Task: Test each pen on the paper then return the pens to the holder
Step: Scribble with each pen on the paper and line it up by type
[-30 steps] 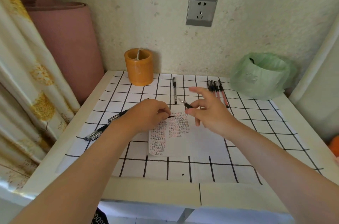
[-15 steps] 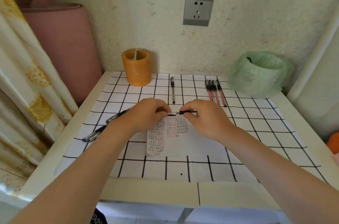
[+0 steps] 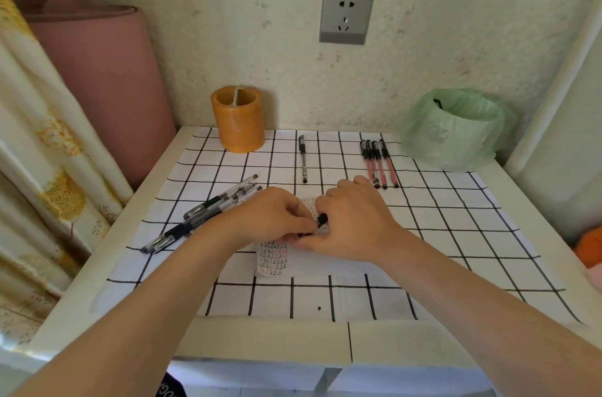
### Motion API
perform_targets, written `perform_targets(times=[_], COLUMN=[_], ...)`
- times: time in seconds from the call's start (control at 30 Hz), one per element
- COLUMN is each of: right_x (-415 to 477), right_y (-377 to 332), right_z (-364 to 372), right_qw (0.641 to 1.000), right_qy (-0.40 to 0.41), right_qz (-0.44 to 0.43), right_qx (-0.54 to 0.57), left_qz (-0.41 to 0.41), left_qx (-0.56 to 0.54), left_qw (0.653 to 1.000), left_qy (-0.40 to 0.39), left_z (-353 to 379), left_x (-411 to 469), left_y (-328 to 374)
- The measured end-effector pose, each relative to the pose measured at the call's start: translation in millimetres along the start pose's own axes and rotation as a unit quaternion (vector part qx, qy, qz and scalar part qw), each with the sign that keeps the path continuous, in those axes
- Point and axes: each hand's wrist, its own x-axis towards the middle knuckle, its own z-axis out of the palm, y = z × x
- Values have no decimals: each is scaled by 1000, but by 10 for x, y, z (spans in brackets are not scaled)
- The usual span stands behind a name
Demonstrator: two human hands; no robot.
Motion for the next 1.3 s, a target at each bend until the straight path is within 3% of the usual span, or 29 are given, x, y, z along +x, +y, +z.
perform_targets(times=[0.23, 0.4, 0.5, 0.67, 0.8, 0.87, 0.93, 1.1, 1.3], right_x=[0, -7, 18, 85, 171, 235, 319, 561, 744], right_y=[-91, -66, 37, 152, 156, 165, 193, 219, 134], right_z=[-51, -46, -33, 86, 28, 24, 26, 74, 214], right_qw=[997, 996, 988, 975, 971, 970, 969, 936, 911], right_qy=[54, 39, -13, -6, -11, -10, -10, 1, -15], right_qz=[14, 6, -5, 23, 62, 100, 158, 290, 341], right_qx=[56, 81, 154, 223, 232, 219, 192, 198, 230], left_qz=[-15, -16, -1, 22, 37, 47, 46, 17, -36], left_qx=[-38, -22, 7, -3, -27, 15, 123, 369, 385], left_qw=[999, 999, 998, 967, 957, 957, 949, 882, 894], left_qy=[-23, -24, 67, 252, 286, 286, 288, 291, 224], left_z=[-68, -82, -132, -329, -385, -398, -426, -551, -663], left_x=[-54, -94, -84, -21, 22, 32, 21, -26, -93], left_y=[34, 68, 66, -8, -99, -151, -232, -439, -602])
